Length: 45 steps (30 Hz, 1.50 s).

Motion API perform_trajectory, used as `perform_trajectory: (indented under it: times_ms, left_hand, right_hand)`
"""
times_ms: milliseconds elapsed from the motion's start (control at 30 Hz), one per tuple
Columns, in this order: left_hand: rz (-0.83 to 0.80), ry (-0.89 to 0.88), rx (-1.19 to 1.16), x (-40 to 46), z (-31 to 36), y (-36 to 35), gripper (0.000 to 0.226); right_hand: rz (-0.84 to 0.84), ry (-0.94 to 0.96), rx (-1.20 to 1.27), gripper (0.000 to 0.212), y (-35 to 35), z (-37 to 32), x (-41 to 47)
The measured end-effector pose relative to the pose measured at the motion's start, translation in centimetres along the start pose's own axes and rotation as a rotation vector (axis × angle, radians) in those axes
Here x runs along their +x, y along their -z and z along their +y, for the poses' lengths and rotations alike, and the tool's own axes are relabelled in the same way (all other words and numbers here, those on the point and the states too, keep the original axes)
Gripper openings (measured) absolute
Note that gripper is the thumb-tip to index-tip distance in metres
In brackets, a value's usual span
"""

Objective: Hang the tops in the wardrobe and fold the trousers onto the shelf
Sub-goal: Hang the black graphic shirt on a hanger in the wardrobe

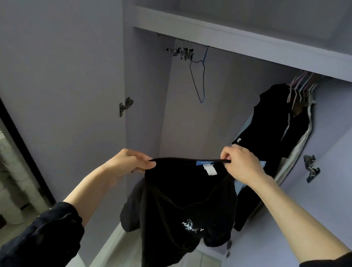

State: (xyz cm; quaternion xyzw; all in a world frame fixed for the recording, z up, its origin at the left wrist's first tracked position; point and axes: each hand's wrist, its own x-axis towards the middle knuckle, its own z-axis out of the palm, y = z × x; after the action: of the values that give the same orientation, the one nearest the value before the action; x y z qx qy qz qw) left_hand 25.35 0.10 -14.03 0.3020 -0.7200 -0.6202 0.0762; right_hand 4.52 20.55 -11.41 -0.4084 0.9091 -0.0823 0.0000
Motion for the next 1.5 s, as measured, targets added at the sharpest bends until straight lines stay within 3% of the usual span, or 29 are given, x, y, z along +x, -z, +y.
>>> perform_trajectory:
  times_ms: [100, 233, 400, 467, 567, 667, 767, 833, 900, 967, 1033, 1133, 1200, 1300, 1400, 1500]
  left_hand:
    - [0.002, 0.01, -0.089, 0.8, 0.4, 1.4, 0.015]
    - [-0.067, 0.023, -0.169, 2.2, 1.0, 3.0, 0.01]
    - [-0.019, 0.11, -0.227, 5.1, 1.2, 4.1, 0.006]
    - [0.001, 0.129, -0.224, 6.6, 1.7, 4.4, 0.009]
    - [0.059, 0.119, -0.2, 9.3, 2.7, 4.6, 0.011]
    - [0.144, 0.116, -0.22, 12.1, 3.5, 4.5, 0.007]
    - [0.169, 0.115, -0.269, 15.2, 4.2, 4.0, 0.031]
    - [0.185, 0.106, -0.275, 16.7, 5.2, 3.5, 0.039]
    - [0.198, 0.092, -0.255, 18.2, 6.0, 2.9, 0.038]
    - [0.218, 0.085, -0.238, 19.5, 6.7, 2.1, 0.024]
    - [0.239, 0.086, -0.232, 20.4, 7.1, 1.3, 0.012]
    - [0.276, 0.085, -0.245, 21.4, 7.2, 0.9, 0.011]
    - [0.318, 0.104, -0.262, 21.8, 7.1, 1.2, 0.012]
    - [0.363, 0.133, -0.336, 22.0, 7.2, 1.6, 0.013]
    - [0.36, 0.151, -0.395, 21.8, 7.3, 2.0, 0.016]
    - [0.354, 0.174, -0.391, 22.0, 6.9, 2.2, 0.015]
  right_hand:
    - [-0.013, -0.153, 0.115, 0.013, -0.5, 1.0, 1.1]
    - [-0.091, -0.334, 0.491, 0.02, -1.4, 1.8, 2.6]
    - [-0.343, -0.582, 1.24, 0.02, -2.7, 1.6, 5.3]
    - [-0.405, -0.642, 1.418, 0.021, -3.2, 2.2, 7.5]
    - [-0.451, -0.627, 1.386, 0.014, -3.5, 2.9, 11.2]
    - [-0.502, -0.514, 1.186, 0.017, -3.5, 3.9, 15.4]
    - [-0.525, -0.399, 1.046, 0.026, -2.9, 5.1, 19.8]
    - [-0.403, -0.351, 1.013, 0.021, -2.2, 5.1, 22.8]
    - [-0.161, -0.365, 1.024, 0.029, -2.0, 5.1, 26.4]
    - [-0.005, -0.349, 1.0, 0.045, -2.0, 4.5, 29.7]
    - [0.033, -0.313, 0.982, 0.052, -2.3, 3.6, 31.9]
    - [0.032, -0.313, 1.051, 0.064, -3.4, 2.6, 34.6]
    - [0.017, -0.37, 1.083, 0.061, -3.7, 2.1, 36.3]
    - [-0.014, -0.464, 1.385, 0.009, -3.7, 1.8, 38.5]
    - [-0.035, -0.513, 1.644, 0.023, -3.4, 1.6, 39.0]
    - [0.023, -0.468, 1.624, 0.02, -2.5, 1.4, 38.7]
